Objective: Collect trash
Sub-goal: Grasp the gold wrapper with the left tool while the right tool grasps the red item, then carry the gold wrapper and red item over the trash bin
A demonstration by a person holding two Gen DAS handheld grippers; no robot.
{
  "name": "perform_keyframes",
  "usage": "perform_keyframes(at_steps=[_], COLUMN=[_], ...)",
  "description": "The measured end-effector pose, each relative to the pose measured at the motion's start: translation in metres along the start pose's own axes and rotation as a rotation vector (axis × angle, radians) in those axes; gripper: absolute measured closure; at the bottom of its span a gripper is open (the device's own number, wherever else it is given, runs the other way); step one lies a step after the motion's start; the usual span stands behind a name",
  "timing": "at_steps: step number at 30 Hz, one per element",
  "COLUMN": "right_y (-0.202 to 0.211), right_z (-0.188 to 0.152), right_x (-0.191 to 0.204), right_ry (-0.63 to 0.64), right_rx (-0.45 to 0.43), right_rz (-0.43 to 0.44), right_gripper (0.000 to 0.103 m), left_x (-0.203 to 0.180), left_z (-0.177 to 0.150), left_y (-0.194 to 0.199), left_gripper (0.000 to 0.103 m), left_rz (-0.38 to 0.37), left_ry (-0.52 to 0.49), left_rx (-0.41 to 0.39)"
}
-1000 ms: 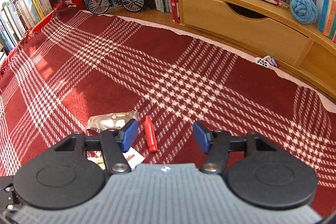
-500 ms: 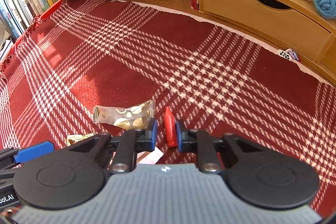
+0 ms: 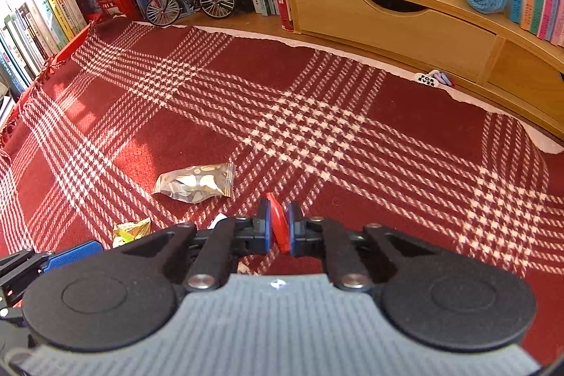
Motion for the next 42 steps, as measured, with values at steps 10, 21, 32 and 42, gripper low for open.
perform_keyframes(at_steps=[10, 21, 32, 42], right_y=[-0.008, -0.023, 0.030, 0.100], right_z=[-0.009, -0.008, -0.012, -0.037], right_x=[-0.003, 0.008, 0.024, 0.068], right_ry=[-0.028, -0.022, -0.053, -0.034], right_rx=[0.031, -0.012, -0.115, -0.192], right_rz=[0.002, -0.030, -0.052, -0.029], right_gripper=[0.072, 0.089, 0.089, 0.089], left_x=[0.006, 0.031, 0.062, 0.085], left_z=[0.001, 0.016, 0.018, -0.025], left_y=[-0.010, 0.029, 0.095, 0.176], left_gripper=[0.079, 0.082, 0.082, 0.082], left_rz=[-0.033, 0.041, 0.085, 0.075], left_ry=[0.087, 0.074, 0.077, 0.088], left_rx=[0.009, -0.028, -0.088, -0.137])
Point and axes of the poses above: each gripper's, at about its wrist camera, not at the fingertips, and y roughly against the way its jaws point, x to its left, z to its top, the point moved 4 cm from there along -y, roughly the way its jaws point, and after that the axes turned 9 degrees about -x, right-handed, at the moved point
